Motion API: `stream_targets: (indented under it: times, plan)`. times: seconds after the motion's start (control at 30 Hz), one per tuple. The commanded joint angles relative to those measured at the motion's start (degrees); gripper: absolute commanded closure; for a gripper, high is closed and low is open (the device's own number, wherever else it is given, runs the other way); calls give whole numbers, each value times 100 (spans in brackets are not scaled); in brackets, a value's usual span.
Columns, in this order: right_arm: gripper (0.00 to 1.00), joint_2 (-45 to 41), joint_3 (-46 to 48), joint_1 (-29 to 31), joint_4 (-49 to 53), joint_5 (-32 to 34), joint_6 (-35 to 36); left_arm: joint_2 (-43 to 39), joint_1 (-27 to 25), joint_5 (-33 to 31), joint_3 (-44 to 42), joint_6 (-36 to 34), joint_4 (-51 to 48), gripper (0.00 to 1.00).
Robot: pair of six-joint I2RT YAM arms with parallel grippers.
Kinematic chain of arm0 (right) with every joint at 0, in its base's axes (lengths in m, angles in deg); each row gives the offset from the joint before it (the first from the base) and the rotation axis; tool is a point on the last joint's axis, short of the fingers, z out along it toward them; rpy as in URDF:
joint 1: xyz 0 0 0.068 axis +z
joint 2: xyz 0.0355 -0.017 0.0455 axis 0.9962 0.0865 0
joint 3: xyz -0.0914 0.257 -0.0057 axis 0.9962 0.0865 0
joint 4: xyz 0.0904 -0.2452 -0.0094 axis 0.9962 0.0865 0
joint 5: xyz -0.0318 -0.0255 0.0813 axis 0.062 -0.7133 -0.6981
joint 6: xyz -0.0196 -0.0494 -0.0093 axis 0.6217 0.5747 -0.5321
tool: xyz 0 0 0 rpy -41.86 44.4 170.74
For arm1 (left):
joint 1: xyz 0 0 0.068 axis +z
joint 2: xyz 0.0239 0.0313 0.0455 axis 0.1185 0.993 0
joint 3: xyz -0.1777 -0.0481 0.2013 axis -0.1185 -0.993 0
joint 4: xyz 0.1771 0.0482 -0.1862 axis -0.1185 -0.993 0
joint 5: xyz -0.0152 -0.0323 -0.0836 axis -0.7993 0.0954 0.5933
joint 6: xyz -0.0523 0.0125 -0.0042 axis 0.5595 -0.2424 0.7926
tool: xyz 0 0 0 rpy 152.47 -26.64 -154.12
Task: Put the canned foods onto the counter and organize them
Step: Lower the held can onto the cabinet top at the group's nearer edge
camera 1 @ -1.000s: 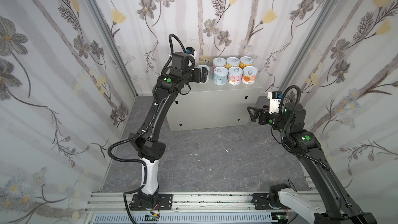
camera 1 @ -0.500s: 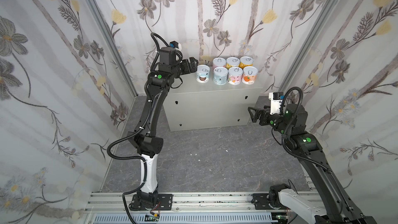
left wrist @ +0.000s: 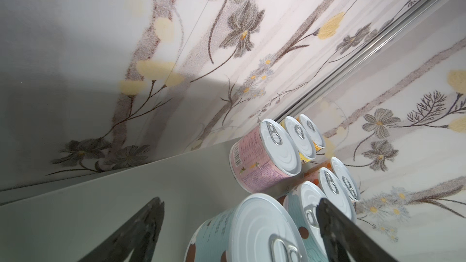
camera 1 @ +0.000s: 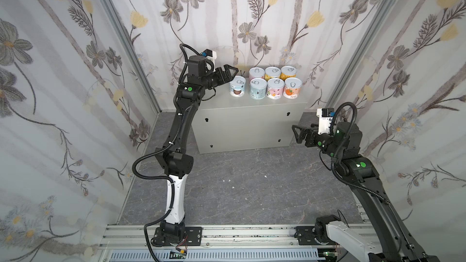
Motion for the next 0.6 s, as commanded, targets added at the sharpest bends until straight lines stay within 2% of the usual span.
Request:
stream_targets:
  times: [0.0, 0.23, 0.4, 0.57]
  plan:
    - [0, 15, 30, -8, -53, -60, 85, 64, -13, 507, 64, 212, 288, 5]
    - [0, -2, 87, -8, -63, -138, 71, 163, -36, 940, 78, 217, 190, 5]
    - [0, -17, 121, -8, -70, -174, 63, 176, -38, 1000, 80, 99, 79, 5]
    - [0, -53, 116, -8, -79, -164, 54, 189, -54, 931, 96, -23, -84, 11]
